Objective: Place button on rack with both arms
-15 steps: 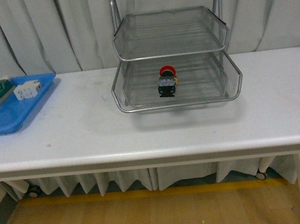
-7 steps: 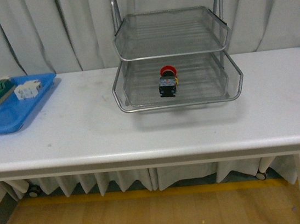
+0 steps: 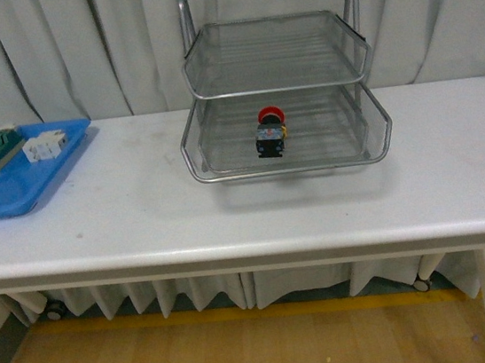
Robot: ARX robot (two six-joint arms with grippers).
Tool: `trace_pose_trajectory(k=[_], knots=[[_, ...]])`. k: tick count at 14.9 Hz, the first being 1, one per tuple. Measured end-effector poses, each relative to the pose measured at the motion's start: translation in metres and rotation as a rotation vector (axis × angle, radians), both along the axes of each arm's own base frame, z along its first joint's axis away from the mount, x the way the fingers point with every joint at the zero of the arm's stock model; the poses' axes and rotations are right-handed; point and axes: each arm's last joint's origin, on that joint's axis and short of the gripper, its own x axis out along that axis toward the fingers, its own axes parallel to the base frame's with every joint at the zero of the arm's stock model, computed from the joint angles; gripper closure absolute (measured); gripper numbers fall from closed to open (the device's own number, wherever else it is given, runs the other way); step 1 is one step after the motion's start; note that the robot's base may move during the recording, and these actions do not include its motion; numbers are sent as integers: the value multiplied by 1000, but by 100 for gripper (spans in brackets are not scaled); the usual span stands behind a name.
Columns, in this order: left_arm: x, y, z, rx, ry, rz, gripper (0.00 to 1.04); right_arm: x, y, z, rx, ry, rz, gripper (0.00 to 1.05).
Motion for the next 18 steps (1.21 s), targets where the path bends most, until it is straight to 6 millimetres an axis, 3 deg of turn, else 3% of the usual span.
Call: trace_pose_trajectory(k=[8,9,14,16,18], knots=[[-17,0,-7,0,56,-3,103,0,0,0,0,0,0,6],[-19,0,-2,0,-7,-1,103,0,0,0,0,0,0,6],[-19,0,-4,-1,14,0,102,0,0,0,0,0,0,6],[-19,0,-4,0,14,0,77,12,-2,16,25,-63,-113,6],[-19,0,-4,0,14,0,52,55,-3,52,66,-132,-120,6]])
